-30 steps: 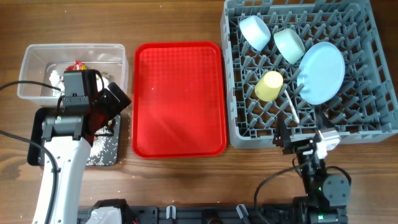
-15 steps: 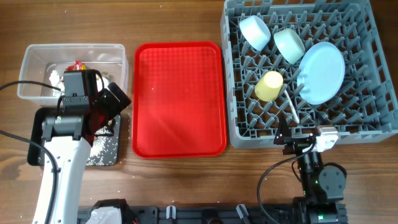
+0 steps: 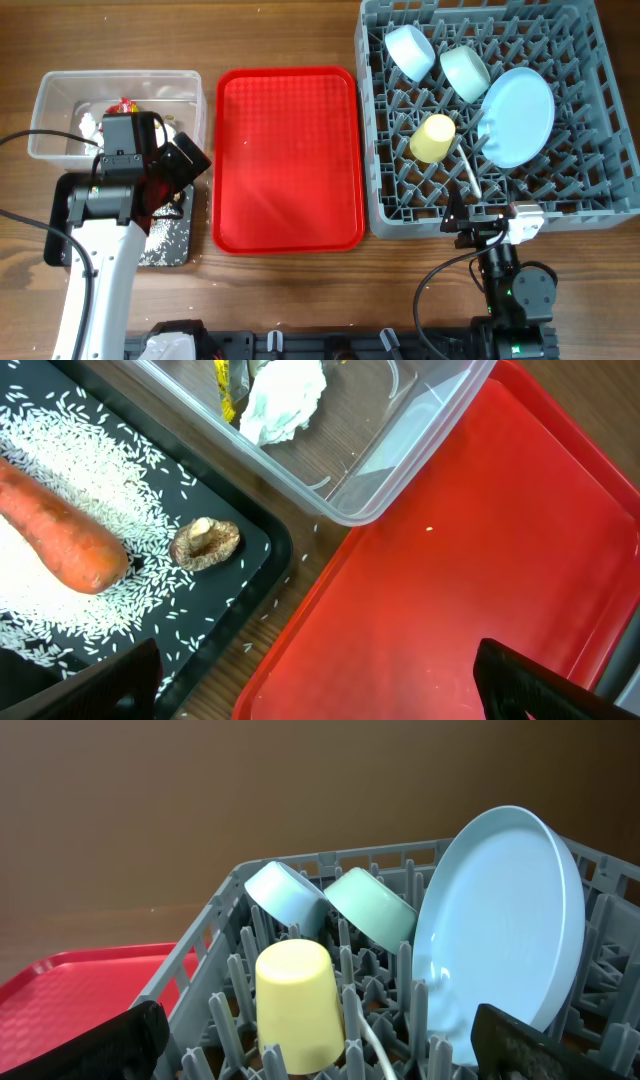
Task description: Sort waste into correct bins and load items into the dishwasher rack
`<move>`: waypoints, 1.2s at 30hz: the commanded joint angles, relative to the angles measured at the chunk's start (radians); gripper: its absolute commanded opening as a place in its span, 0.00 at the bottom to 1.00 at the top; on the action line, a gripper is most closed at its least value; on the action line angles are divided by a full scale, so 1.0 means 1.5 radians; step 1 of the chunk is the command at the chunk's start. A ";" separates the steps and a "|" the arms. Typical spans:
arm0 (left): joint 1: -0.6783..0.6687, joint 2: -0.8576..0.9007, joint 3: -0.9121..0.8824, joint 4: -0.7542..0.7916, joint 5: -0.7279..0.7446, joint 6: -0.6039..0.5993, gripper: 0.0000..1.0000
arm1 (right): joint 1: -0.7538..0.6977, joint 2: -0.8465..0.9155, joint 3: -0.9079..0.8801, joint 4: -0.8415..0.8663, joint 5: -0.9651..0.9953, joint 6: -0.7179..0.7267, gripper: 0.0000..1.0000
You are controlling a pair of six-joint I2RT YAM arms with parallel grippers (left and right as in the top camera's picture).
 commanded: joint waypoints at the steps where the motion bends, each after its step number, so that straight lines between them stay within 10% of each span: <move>1: 0.003 -0.008 0.013 0.002 -0.011 -0.006 1.00 | 0.001 -0.008 -0.001 0.002 0.009 0.012 1.00; 13: 0.003 -0.043 0.011 -0.001 -0.011 -0.006 1.00 | 0.001 -0.008 -0.001 0.002 0.009 0.011 1.00; 36: 0.002 -0.605 -0.148 -0.042 0.022 -0.007 1.00 | 0.001 -0.008 -0.001 0.002 0.009 0.011 1.00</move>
